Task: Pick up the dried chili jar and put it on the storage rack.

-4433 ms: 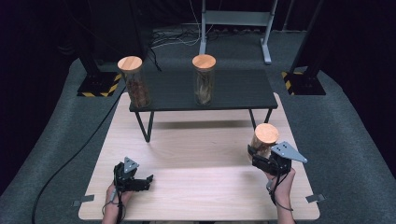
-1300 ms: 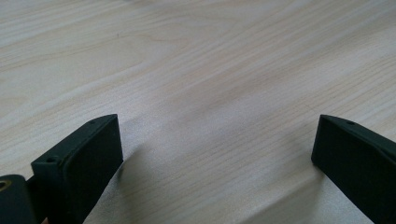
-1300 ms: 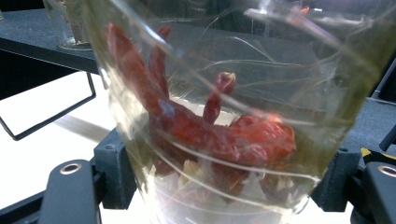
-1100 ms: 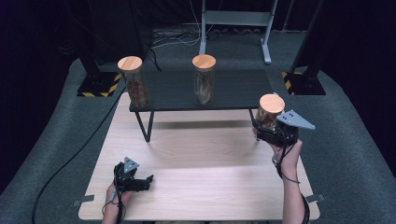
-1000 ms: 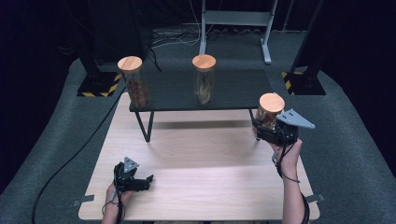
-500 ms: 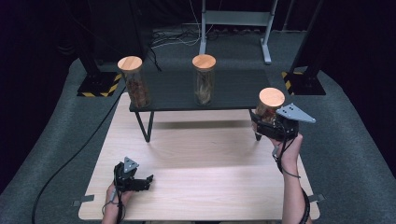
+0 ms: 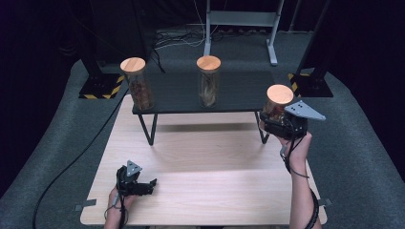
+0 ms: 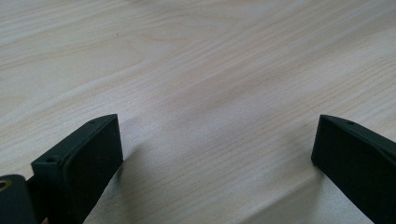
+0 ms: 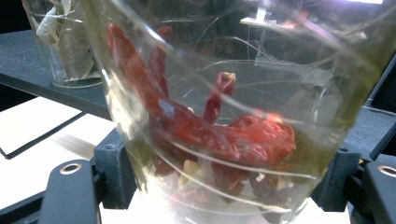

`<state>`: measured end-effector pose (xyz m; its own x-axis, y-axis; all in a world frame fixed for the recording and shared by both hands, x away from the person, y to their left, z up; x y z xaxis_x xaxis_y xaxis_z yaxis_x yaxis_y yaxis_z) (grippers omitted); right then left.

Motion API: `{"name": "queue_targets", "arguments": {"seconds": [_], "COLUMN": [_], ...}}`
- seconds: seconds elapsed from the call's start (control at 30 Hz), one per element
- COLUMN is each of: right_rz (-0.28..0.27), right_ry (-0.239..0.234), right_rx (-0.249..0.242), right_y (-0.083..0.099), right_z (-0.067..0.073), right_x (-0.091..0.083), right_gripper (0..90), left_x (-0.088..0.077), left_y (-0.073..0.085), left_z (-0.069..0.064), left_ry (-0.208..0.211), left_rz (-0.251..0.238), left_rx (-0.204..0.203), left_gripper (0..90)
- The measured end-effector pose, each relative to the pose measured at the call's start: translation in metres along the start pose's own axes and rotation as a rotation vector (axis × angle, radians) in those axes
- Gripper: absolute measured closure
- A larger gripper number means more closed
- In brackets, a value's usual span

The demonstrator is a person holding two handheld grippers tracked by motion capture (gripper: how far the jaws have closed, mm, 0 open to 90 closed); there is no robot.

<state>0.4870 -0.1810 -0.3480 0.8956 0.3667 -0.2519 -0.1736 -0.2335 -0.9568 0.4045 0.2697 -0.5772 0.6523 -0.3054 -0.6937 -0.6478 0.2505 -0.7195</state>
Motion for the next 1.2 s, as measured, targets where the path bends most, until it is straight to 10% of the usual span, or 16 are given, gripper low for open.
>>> {"name": "queue_targets", "arguments": {"seconds": [1.2], "right_rz": [-0.006], "right_ry": [0.024], "right_rx": [0.014], "right_y": [-0.034], "right_z": [-0.016], "right_x": [0.012], "right_gripper": [24.3], "left_x": [0.0], "left_y": [0.0], "left_z": [0.0], "left_ry": [0.0], "left_rz": [0.0], "left_rx": [0.0], "left_gripper": [1.3]}}
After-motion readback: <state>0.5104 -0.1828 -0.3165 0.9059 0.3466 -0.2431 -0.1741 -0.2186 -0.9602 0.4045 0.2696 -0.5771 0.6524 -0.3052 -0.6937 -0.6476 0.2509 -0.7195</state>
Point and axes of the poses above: each handheld gripper's, and its own axes: x roughly forward along the jaws, y roughly out of its underside, z roughly to its left, the point moved 7 cm from there along x, roughly forward along the jaws, and after that the axes turned 5 degrees about -x, right-handed, at the moved point
